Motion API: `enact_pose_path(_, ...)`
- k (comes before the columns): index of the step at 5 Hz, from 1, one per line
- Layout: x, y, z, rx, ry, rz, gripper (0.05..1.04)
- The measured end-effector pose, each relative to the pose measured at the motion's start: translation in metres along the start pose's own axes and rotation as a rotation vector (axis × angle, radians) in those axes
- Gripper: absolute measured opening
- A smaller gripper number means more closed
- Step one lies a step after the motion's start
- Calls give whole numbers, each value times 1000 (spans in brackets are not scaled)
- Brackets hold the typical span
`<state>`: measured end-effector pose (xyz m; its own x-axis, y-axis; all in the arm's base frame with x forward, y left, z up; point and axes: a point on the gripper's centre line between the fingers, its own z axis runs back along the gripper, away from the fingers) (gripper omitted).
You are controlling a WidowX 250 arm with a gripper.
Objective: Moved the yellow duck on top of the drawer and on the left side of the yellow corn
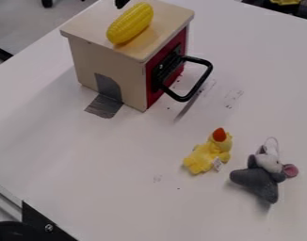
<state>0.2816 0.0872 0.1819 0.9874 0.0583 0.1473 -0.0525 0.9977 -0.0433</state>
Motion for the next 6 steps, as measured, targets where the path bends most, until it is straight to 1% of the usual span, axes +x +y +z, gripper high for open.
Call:
enact_pose_path(1, -3, 0, -8, -8, 28, 4, 1001)
enact_pose_path(2, -16, -23, -37, -13, 85, -48, 1001)
enact_pose_path(3, -29, -44, -46, -3, 77, -92, 1001)
enact_pose_path(4, -37, -61, -56, -57, 85, -101, 1001)
enact_pose_path(5, -38, -74, -68, -25, 62, -100, 1001)
enact_pose_path(6, -41, -94, -85, -6, 51, -127, 1001)
